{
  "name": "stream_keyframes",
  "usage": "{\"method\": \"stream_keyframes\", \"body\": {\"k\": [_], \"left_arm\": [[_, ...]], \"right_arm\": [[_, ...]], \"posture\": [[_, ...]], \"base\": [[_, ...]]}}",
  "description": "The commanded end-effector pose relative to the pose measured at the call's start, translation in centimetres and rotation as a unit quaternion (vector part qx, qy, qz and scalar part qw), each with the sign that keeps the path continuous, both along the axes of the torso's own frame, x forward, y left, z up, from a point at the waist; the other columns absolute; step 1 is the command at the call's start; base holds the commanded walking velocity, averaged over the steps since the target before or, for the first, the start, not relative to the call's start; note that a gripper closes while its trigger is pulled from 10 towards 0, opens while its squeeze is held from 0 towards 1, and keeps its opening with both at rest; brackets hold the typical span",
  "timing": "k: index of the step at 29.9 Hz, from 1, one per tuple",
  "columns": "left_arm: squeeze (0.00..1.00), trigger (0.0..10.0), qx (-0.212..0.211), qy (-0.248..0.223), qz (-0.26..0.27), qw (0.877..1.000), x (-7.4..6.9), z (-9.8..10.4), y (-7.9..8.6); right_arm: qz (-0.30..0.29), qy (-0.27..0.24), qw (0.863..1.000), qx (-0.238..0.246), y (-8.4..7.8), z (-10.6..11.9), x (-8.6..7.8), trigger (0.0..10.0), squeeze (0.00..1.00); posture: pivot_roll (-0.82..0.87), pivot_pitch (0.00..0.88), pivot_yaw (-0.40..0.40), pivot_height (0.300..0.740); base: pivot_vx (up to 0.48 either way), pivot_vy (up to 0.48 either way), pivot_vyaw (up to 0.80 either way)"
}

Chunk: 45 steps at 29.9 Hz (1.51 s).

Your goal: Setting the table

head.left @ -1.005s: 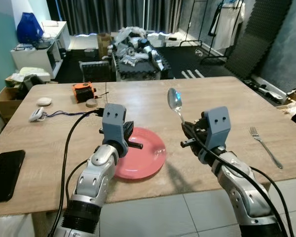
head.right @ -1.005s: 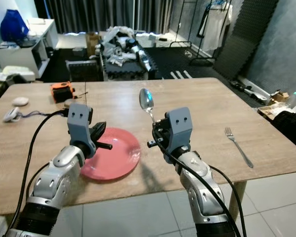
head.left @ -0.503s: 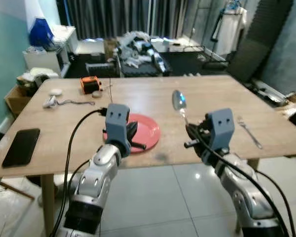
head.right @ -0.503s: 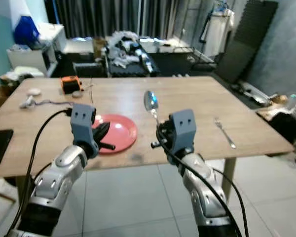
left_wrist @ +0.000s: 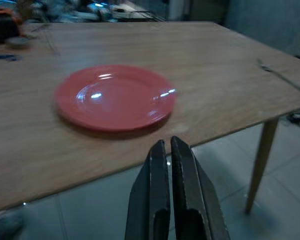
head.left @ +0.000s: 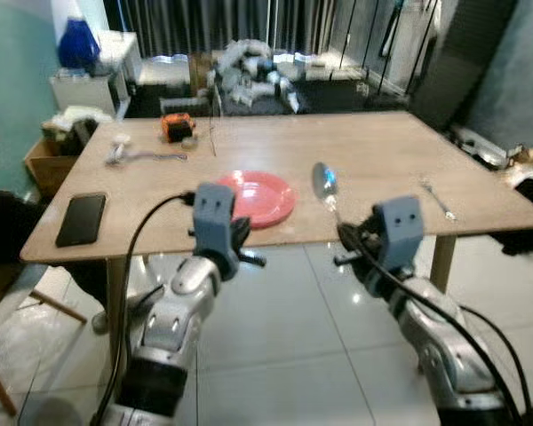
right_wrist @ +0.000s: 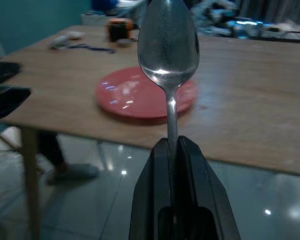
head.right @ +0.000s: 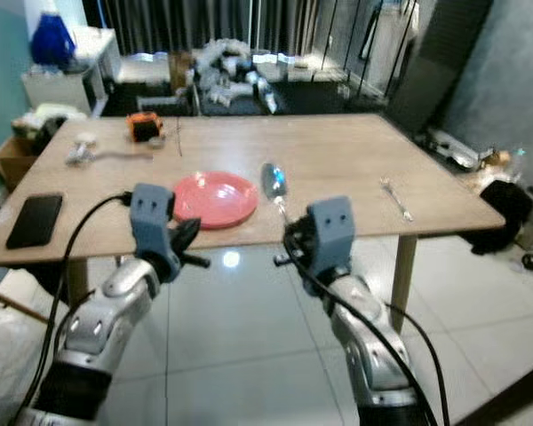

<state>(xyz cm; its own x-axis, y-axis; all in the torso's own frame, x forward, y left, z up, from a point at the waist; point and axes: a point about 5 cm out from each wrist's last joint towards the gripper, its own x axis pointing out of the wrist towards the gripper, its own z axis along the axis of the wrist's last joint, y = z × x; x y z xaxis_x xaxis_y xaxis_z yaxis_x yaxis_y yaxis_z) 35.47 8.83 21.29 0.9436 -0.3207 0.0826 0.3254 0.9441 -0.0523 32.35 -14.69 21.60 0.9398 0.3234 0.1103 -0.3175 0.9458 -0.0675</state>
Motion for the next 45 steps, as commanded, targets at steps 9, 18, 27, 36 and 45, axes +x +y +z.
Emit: {"method": "stream_keyframes", "body": {"k": [9, 18, 27, 36, 45], "left_arm": [[0.00, 10.0, -0.002, 0.014, 0.003, 1.000, 0.0, -0.5, 0.1], [0.00, 10.0, -0.006, 0.015, 0.000, 1.000, 0.0, -0.5, 0.0], [0.00, 10.0, -0.007, 0.017, -0.003, 1.000, -0.1, -0.5, -0.2], [0.00, 10.0, -0.004, 0.017, -0.009, 1.000, -0.1, -0.5, -0.3], [0.00, 10.0, -0.001, 0.016, -0.008, 1.000, -0.1, -0.5, -0.2]], "right_arm": [[0.003, -0.005, 1.000, -0.002, 0.2, 0.2, -0.2, 10.0, 0.00], [-0.004, -0.006, 1.000, 0.001, 0.0, 0.2, -0.1, 10.0, 0.00], [-0.016, 0.005, 1.000, 0.019, -0.3, 0.1, 0.0, 10.0, 0.00], [-0.065, 0.010, 0.997, 0.045, -1.5, 0.2, 0.5, 10.0, 0.00], [-0.104, 0.006, 0.993, 0.061, -2.6, 0.5, 0.8, 10.0, 0.00]], "posture": [[-0.07, 0.000, 0.060, 0.740], [-0.07, 0.000, 0.061, 0.740], [-0.07, 0.000, 0.063, 0.740], [-0.07, 0.000, 0.065, 0.740], [-0.07, 0.000, 0.068, 0.740]], "base": [[-0.217, 0.000, 0.00], [0.000, 0.000, 0.00], [0.000, 0.000, -0.44], [0.000, 0.000, -0.80], [0.000, 0.000, -0.79]]}}
